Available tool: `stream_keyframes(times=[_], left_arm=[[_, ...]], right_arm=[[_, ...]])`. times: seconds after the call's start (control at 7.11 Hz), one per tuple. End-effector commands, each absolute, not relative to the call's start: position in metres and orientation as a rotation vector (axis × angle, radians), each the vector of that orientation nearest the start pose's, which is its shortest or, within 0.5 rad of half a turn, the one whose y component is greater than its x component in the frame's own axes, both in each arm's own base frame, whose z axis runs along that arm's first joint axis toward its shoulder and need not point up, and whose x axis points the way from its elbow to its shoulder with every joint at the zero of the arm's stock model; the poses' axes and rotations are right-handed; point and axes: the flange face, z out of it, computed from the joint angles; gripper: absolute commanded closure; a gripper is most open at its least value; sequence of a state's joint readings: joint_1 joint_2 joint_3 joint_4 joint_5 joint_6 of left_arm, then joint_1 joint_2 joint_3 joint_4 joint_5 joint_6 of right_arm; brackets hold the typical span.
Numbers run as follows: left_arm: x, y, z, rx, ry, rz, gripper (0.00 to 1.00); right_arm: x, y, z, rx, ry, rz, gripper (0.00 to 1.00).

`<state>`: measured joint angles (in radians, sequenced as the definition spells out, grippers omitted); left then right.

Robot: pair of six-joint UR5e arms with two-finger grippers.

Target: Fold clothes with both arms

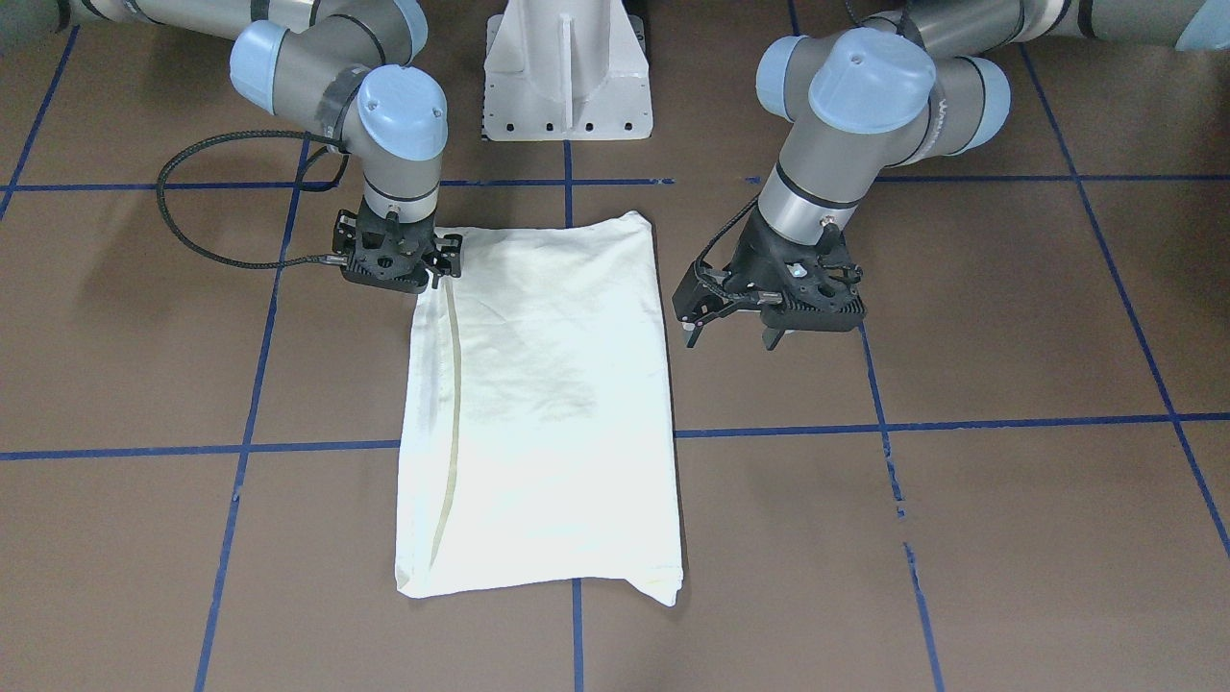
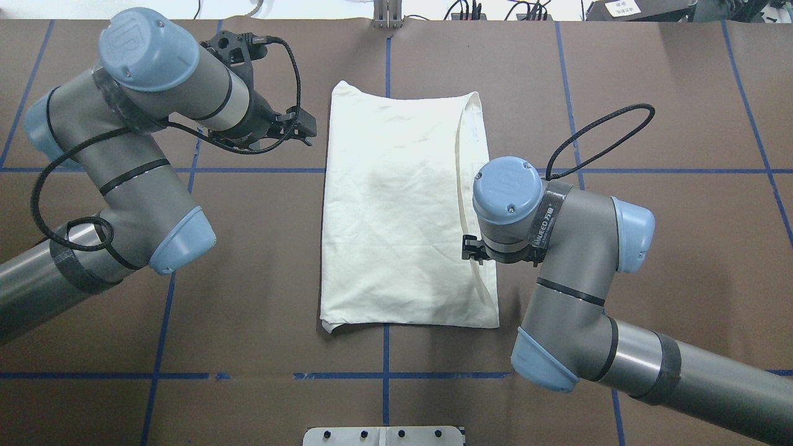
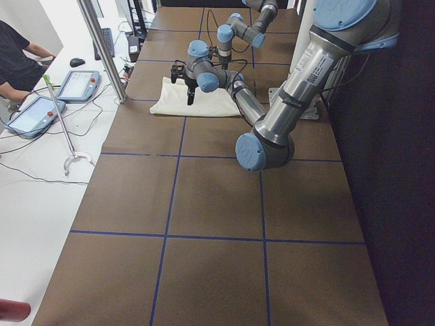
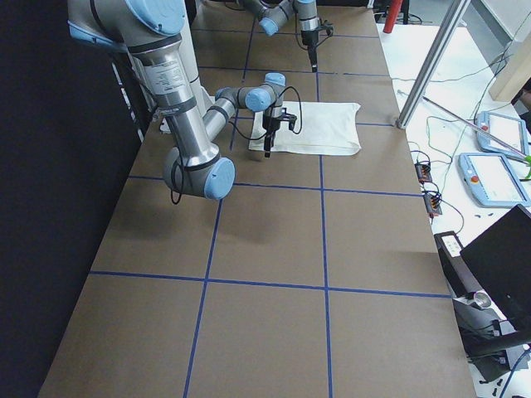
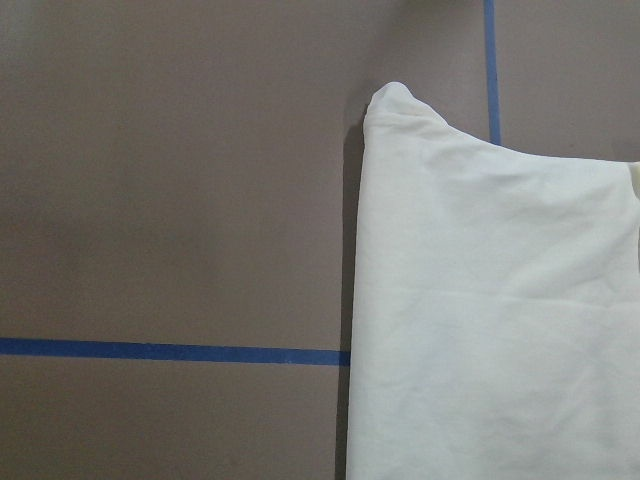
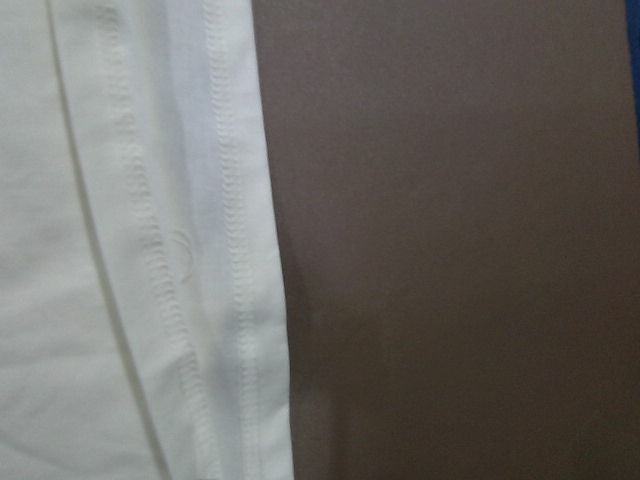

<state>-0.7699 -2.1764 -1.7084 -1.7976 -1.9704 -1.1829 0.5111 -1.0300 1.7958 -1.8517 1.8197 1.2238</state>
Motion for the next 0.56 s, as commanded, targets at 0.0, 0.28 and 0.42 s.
stream_keyframes(times=[0.0, 0.28, 0.42], left_arm=[[0.407, -0.527, 0.210, 0.223, 1.011, -0.156, 0.00], [0.401, -0.521, 0.199, 0.239, 1.032, -0.153, 0.00], [0.400, -0.520, 0.196, 0.247, 1.035, -0.152, 0.00]], right_arm=[[-0.489, -0.427, 0.262, 0.047, -0.604, 0.048, 0.00], [-0.491, -0.445, 0.270, 0.075, -0.636, 0.048, 0.00], [-0.497, -0.454, 0.282, 0.081, -0.631, 0.034, 0.00]])
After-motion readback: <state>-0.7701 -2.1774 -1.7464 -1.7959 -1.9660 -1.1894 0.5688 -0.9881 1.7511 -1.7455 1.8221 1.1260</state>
